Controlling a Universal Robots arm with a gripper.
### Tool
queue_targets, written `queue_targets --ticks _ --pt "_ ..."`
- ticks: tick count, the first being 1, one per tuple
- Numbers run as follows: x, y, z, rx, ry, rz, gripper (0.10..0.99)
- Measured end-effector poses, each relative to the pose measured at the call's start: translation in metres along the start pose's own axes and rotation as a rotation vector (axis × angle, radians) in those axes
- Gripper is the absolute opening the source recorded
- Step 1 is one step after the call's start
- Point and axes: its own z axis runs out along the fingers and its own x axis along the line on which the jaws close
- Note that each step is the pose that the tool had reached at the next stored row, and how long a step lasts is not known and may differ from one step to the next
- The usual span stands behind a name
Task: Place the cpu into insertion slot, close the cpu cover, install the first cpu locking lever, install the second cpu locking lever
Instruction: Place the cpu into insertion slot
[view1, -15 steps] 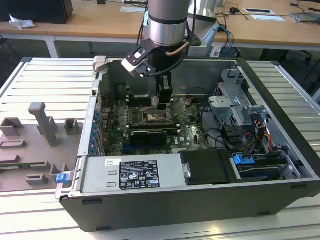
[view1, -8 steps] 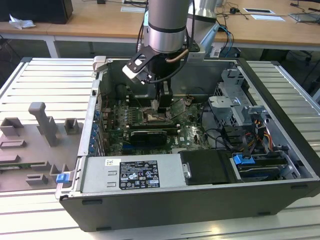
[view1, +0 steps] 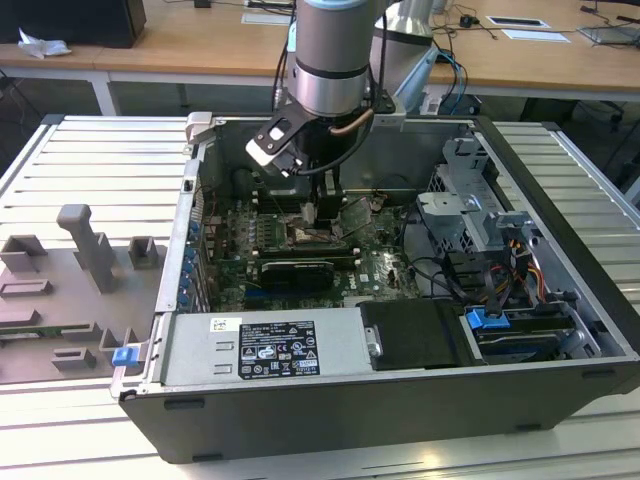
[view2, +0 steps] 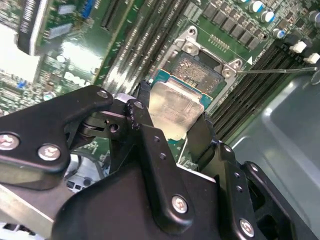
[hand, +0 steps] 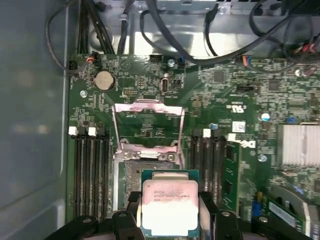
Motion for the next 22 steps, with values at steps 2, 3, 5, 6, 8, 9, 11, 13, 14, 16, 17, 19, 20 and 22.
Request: queue_targets --ticks 2,3,5,6,8,9,11,13,14,16,17,19,20,22 --pt "0.0044 -0.0004 0.0046 0.001 0.0003 -0.017 0.541" --pt "0.0048 -0.0006 0.0058 0.000 0.0006 -0.019 0.541" --pt "0.0058 -0.0023 0.0083 0.001 0.0004 -0.022 0.541" --pt "0.0065 -0.0028 0.0094 0.001 0.0002 -0.023 0.541" --pt "0.0087 -0.0036 0.0115 0.001 -0.0004 -0.023 0.541" --pt "0.0102 -0.0047 0.0126 0.001 -0.0010 -0.023 0.541" --pt "0.0123 -0.0071 0.0142 0.001 -0.0013 -0.023 0.541" --pt "0.0140 -0.0089 0.0180 0.001 -0.0026 -0.021 0.541" --pt "0.0139 -0.0090 0.0203 0.001 -0.0031 -0.015 0.541" --pt "0.0138 -0.0091 0.0244 0.000 -0.0035 0.000 0.541" --pt "0.0139 -0.0091 0.0261 0.000 -0.0036 0.002 0.541" --pt "0.0143 -0.0092 0.0332 0.000 -0.0067 0.002 0.541" --pt "0.0143 -0.0092 0.0350 0.000 -0.0091 0.002 0.541" --pt "0.0146 -0.0092 0.0375 0.000 -0.0112 0.002 0.541"
